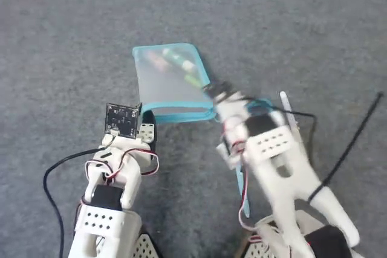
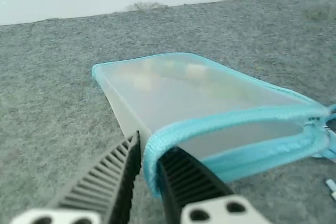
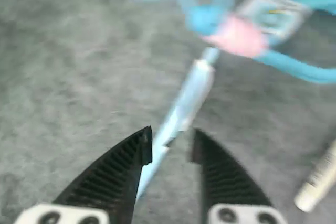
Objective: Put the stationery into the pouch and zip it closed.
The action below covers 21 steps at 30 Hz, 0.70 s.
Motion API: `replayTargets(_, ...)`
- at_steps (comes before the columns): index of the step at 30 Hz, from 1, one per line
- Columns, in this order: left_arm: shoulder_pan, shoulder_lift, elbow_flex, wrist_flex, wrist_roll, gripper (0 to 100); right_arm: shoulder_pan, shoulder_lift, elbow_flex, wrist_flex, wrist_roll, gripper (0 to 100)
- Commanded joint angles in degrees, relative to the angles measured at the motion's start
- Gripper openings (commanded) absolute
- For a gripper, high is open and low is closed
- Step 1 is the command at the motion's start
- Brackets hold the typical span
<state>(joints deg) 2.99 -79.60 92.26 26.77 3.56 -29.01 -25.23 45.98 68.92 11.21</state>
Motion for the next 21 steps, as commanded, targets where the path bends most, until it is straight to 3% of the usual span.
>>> replayTargets(1,-0.4,0.3,-1.5,-1.6,-0.6,1,-5.3,-2.1,1.4,-2.7,-1.5,20.6)
replayTargets(11,-0.7,0.3,-1.4,-1.6,-0.6,1,2.6,10.6,2.8,-10.2,-1.6,16.2)
replayTargets(17,-0.8,0.3,-1.4,-1.6,-0.6,1,3.3,16.0,2.5,-12.7,-1.5,15.4)
replayTargets(21,-0.8,0.3,-1.4,-1.6,-0.6,1,3.4,16.0,2.3,-12.8,-1.3,1.4)
